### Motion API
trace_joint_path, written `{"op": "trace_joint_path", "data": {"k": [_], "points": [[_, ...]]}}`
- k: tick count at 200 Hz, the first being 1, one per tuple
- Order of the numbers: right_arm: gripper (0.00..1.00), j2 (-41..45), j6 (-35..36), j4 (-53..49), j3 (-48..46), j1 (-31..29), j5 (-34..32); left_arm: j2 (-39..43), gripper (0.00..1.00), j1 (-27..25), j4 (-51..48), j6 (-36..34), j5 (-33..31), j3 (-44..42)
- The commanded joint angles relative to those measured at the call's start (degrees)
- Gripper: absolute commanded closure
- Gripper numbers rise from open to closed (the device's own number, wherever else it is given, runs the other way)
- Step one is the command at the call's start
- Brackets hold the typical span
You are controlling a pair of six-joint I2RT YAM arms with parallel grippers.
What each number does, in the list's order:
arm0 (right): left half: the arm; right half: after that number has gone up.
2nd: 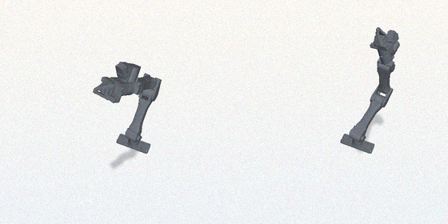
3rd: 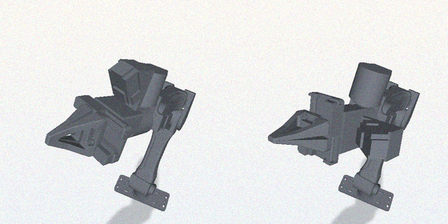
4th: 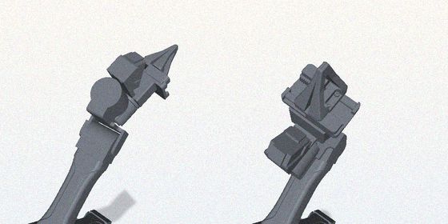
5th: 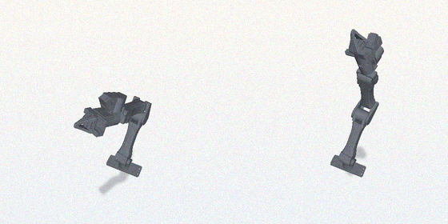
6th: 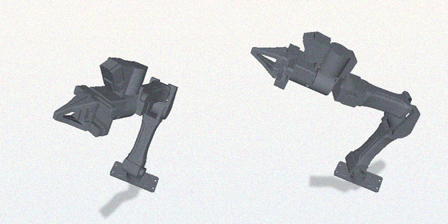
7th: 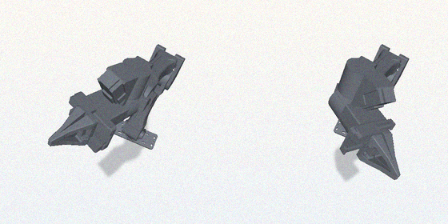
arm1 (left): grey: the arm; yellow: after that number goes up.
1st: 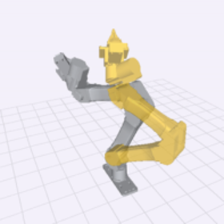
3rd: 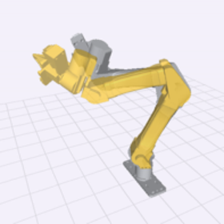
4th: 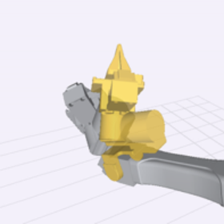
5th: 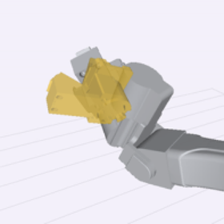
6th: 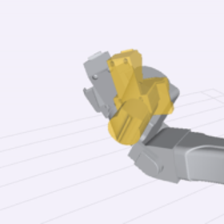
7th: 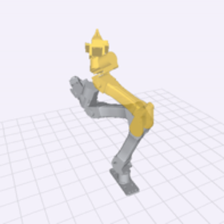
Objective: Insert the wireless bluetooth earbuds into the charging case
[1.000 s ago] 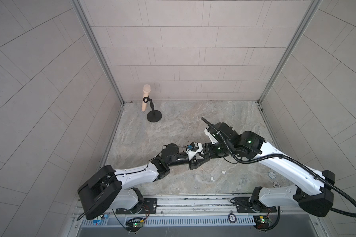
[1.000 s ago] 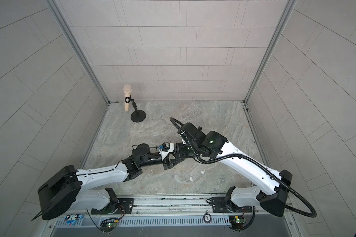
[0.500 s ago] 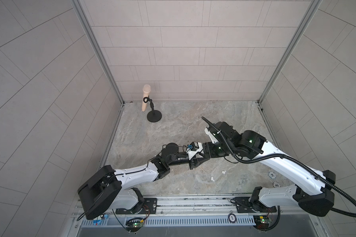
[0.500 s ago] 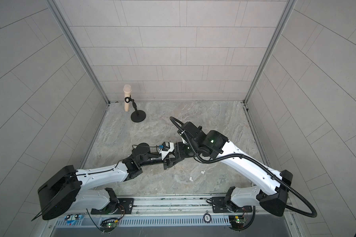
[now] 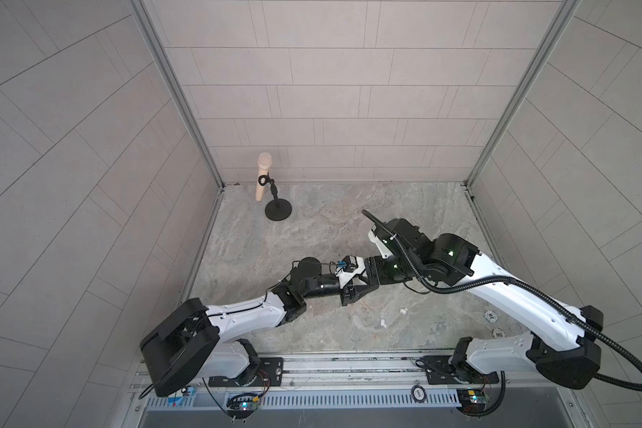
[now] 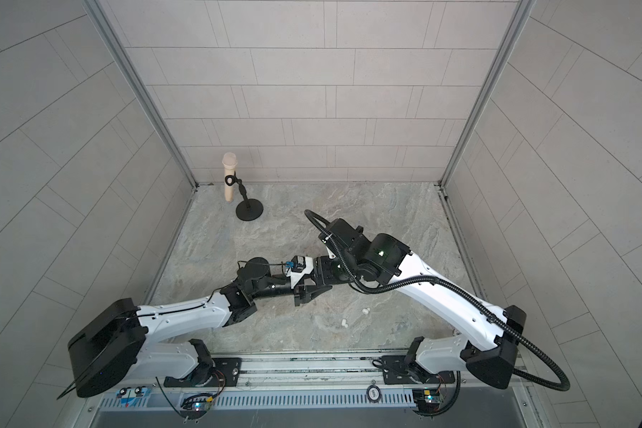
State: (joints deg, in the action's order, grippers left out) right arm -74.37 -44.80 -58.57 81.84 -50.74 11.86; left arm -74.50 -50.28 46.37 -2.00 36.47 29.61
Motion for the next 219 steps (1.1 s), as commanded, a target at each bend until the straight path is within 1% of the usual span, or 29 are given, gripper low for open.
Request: {"op": "trace_joint_path", "data": {"k": [1,73,103,156,199,211,219], "points": [[0.52,-0.9,2.2,3.5,1.5,-1.2,1.8,-0.5,0.51,-0.8,-0.8,0.6,3.3,2.0],[0.54,-0.8,2.8,3.5,1.9,-1.7,2.3,0.8,0.49,-0.7,-1.4,0.0,1.6,1.7],[0.54,-0.7,2.6,3.2,1.5,-2.1,2.3,1.2,0.46,-0.7,-1.3,0.2,0.4,1.4],[0.54,-0.2,2.1,3.2,1.5,-2.2,1.5,1.3,0.49,-0.8,-1.8,0.0,0.8,1.4],[0.54,-0.5,2.2,3.5,2.1,-2.2,1.7,1.4,0.55,-0.7,-2.5,-0.4,1.4,1.6],[0.54,-0.7,2.3,3.3,2.3,-2.2,1.6,1.3,0.55,-0.8,-3.7,-0.9,2.2,2.0],[0.54,-0.8,2.6,3.3,2.6,-2.2,1.3,1.3,0.53,-0.9,-4.8,-1.4,2.6,2.3]]}}
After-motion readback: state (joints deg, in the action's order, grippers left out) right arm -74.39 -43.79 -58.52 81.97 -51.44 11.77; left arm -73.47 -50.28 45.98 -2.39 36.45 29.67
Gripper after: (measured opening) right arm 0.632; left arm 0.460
